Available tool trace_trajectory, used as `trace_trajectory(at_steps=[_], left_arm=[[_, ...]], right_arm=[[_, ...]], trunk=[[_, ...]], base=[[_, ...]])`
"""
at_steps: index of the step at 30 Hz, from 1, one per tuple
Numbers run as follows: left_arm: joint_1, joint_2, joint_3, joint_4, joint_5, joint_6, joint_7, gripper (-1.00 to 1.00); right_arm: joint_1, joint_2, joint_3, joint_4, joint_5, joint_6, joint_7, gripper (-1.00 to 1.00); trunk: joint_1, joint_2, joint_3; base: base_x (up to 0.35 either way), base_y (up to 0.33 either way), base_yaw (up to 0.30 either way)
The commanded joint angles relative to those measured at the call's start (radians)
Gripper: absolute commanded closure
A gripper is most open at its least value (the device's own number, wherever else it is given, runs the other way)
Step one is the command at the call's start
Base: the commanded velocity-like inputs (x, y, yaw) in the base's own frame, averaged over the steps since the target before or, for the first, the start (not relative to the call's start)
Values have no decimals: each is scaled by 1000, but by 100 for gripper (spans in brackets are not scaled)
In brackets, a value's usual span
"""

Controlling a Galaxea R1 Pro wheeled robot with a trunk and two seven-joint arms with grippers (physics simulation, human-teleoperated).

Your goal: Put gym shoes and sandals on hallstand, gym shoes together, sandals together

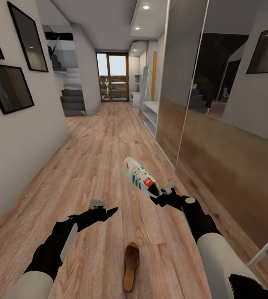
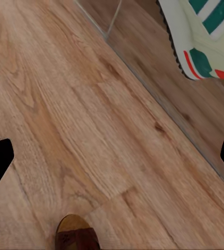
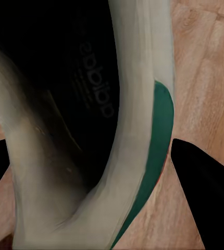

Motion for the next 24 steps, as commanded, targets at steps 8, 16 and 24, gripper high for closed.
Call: trace_trajectory(at_steps=[8,16,24], left_arm=[[0,0,2,0,9,9,-1,-100],[0,0,2,0,9,9,-1,-100],[0,0,1,0,9,9,-1,-100]], right_arm=[[-1,4,-44,-66,2,4,4,100],[-1,9,-293,-101,2,4,-2,100],[-1,8,-341,-103,2,4,-1,100]], trunk=[[0,0,-1],[0,0,-1],[0,0,-1]], base=[[241,-195,5],[149,-104,0],[13,-8,0]])
